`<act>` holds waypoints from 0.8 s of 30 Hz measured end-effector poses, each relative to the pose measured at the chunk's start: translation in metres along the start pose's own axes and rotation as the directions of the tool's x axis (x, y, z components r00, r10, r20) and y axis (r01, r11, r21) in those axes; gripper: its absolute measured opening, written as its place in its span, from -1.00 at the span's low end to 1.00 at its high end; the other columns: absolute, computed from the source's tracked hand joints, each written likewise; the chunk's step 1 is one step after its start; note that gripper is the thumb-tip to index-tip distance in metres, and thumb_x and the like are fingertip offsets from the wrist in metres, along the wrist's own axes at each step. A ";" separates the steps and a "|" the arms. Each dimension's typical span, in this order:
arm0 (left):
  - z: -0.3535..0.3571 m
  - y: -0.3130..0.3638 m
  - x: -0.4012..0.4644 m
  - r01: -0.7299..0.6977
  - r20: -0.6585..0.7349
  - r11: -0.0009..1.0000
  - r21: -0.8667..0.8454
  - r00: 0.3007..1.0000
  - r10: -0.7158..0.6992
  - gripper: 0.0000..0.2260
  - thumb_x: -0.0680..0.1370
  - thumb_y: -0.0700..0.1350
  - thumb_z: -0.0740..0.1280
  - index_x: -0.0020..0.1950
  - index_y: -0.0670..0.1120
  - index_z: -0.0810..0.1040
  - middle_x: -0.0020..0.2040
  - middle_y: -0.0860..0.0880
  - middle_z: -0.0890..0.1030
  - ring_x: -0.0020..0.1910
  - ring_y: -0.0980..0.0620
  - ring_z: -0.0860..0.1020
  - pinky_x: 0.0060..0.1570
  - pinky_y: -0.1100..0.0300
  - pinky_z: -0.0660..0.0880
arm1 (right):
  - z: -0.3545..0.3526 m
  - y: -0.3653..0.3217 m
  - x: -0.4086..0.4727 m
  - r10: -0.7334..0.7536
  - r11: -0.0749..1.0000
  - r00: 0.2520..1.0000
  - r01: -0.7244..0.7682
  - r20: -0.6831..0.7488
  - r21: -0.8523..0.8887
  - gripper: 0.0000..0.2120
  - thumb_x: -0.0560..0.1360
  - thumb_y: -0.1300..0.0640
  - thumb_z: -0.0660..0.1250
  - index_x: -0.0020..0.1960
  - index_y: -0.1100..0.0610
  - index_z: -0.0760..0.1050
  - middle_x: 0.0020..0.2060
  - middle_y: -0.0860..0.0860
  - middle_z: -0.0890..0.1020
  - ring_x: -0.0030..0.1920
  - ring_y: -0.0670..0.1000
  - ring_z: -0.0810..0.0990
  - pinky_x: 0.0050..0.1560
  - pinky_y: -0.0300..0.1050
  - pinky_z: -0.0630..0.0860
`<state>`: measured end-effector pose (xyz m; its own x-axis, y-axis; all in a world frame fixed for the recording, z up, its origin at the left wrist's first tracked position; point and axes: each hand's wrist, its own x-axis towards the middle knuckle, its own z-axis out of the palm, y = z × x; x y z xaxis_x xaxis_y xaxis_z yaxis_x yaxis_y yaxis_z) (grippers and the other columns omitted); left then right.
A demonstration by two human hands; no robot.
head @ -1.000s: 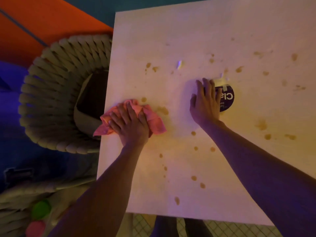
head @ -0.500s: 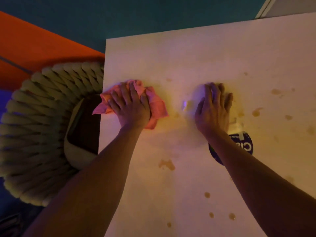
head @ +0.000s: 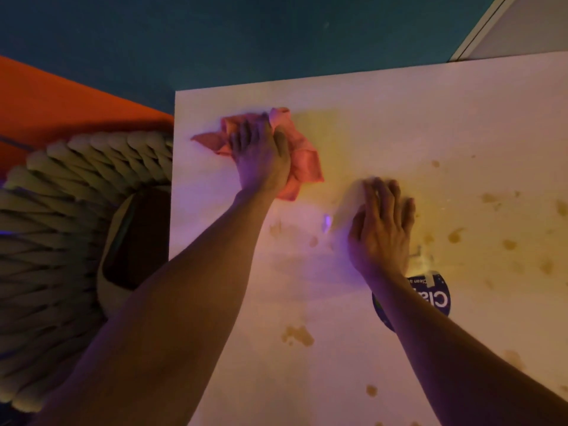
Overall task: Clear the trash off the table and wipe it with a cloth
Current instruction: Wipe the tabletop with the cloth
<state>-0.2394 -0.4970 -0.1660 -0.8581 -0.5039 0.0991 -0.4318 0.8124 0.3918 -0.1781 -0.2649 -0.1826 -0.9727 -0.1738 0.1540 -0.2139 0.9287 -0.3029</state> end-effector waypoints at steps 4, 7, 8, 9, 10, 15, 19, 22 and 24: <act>0.007 0.004 -0.002 -0.060 0.080 0.992 0.114 0.995 0.051 -0.46 0.63 0.13 -0.02 0.54 -0.06 0.33 0.58 -0.07 0.30 0.58 -0.28 0.17 0.57 -0.20 -0.03 | -0.002 -0.004 0.004 0.008 1.000 1.000 -0.008 0.017 0.012 -0.50 0.62 -0.04 0.06 0.51 0.10 0.32 0.49 0.09 0.36 0.56 0.16 0.17 0.52 0.28 0.06; 0.010 0.003 0.002 -0.090 0.134 0.980 0.175 0.989 0.067 -0.46 0.65 0.17 -0.06 0.61 0.03 0.20 0.64 0.00 0.16 0.61 -0.26 0.06 0.57 -0.19 -0.11 | -0.004 -0.002 0.005 -0.010 1.000 0.999 0.009 0.043 0.004 -0.42 0.62 -0.20 0.03 0.53 0.08 0.29 0.50 0.07 0.34 0.57 0.16 0.14 0.53 0.26 0.02; 0.011 0.004 0.002 -0.099 0.143 0.975 0.201 0.987 0.071 -0.46 0.65 0.18 -0.06 0.62 0.05 0.17 0.64 0.00 0.14 0.61 -0.27 0.05 0.57 -0.19 -0.12 | -0.003 -0.002 0.006 -0.013 1.000 0.999 0.012 0.047 0.006 -0.41 0.62 -0.21 0.02 0.53 0.08 0.29 0.50 0.07 0.34 0.57 0.16 0.13 0.54 0.26 0.01; 0.012 0.004 0.000 -0.115 0.152 0.967 0.227 0.985 0.081 -0.45 0.65 0.19 -0.07 0.63 0.06 0.15 0.65 0.00 0.12 0.61 -0.27 0.05 0.56 -0.18 -0.13 | -0.003 -0.002 0.005 -0.012 1.000 0.999 0.011 0.047 0.011 -0.42 0.62 -0.20 0.03 0.53 0.08 0.29 0.50 0.07 0.34 0.57 0.16 0.13 0.54 0.27 0.01; 0.012 0.005 -0.005 -0.135 0.162 0.960 0.244 0.982 0.097 -0.45 0.65 0.20 -0.08 0.63 0.07 0.14 0.65 0.00 0.13 0.61 -0.27 0.06 0.56 -0.18 -0.12 | -0.003 -0.002 0.004 -0.008 1.000 0.999 0.007 0.044 0.014 -0.44 0.63 -0.18 0.03 0.53 0.07 0.29 0.49 0.07 0.34 0.57 0.17 0.14 0.53 0.27 0.03; 0.011 -0.016 -0.031 -0.299 0.126 0.926 0.229 0.953 0.276 -0.50 0.67 0.16 -0.01 0.59 0.06 0.28 0.58 -0.02 0.33 0.53 -0.27 0.28 0.52 -0.21 0.11 | -0.002 0.001 -0.004 0.007 1.000 0.999 -0.007 0.047 0.005 -0.52 0.65 -0.05 0.02 0.52 0.04 0.30 0.48 0.03 0.36 0.56 0.15 0.16 0.53 0.25 0.03; 0.009 -0.022 -0.016 -0.282 0.092 0.921 0.270 0.959 0.267 -0.53 0.68 0.14 0.02 0.58 0.09 0.29 0.56 0.00 0.35 0.51 -0.27 0.31 0.48 -0.25 0.16 | -0.004 -0.002 -0.002 0.017 1.000 0.999 -0.017 0.038 0.004 -0.54 0.64 0.00 0.04 0.51 0.05 0.33 0.49 0.02 0.36 0.56 0.13 0.17 0.53 0.24 0.05; 0.015 -0.003 -0.003 -0.109 0.057 0.962 0.251 0.994 0.098 -0.51 0.67 0.16 -0.02 0.59 0.09 0.26 0.59 0.00 0.28 0.55 -0.28 0.22 0.51 -0.28 0.05 | -0.004 -0.001 -0.003 0.016 1.000 1.000 -0.016 0.017 -0.012 -0.54 0.63 0.02 0.06 0.50 0.07 0.34 0.48 0.05 0.38 0.56 0.14 0.19 0.53 0.24 0.06; 0.022 0.017 0.010 0.033 0.042 0.973 0.226 0.998 -0.043 -0.49 0.65 0.18 -0.03 0.59 0.10 0.24 0.62 0.00 0.22 0.58 -0.28 0.15 0.52 -0.28 -0.04 | -0.002 -0.001 0.000 0.012 1.000 1.000 -0.012 0.001 -0.021 -0.54 0.63 0.02 0.07 0.50 0.07 0.34 0.48 0.06 0.38 0.56 0.14 0.20 0.53 0.24 0.07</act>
<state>-0.2616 -0.4816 -0.1780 -0.8495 -0.5258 0.0431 -0.5114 0.8408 0.1776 -0.1780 -0.2657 -0.1802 -0.9753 -0.1626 0.1495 -0.2000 0.9373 -0.2853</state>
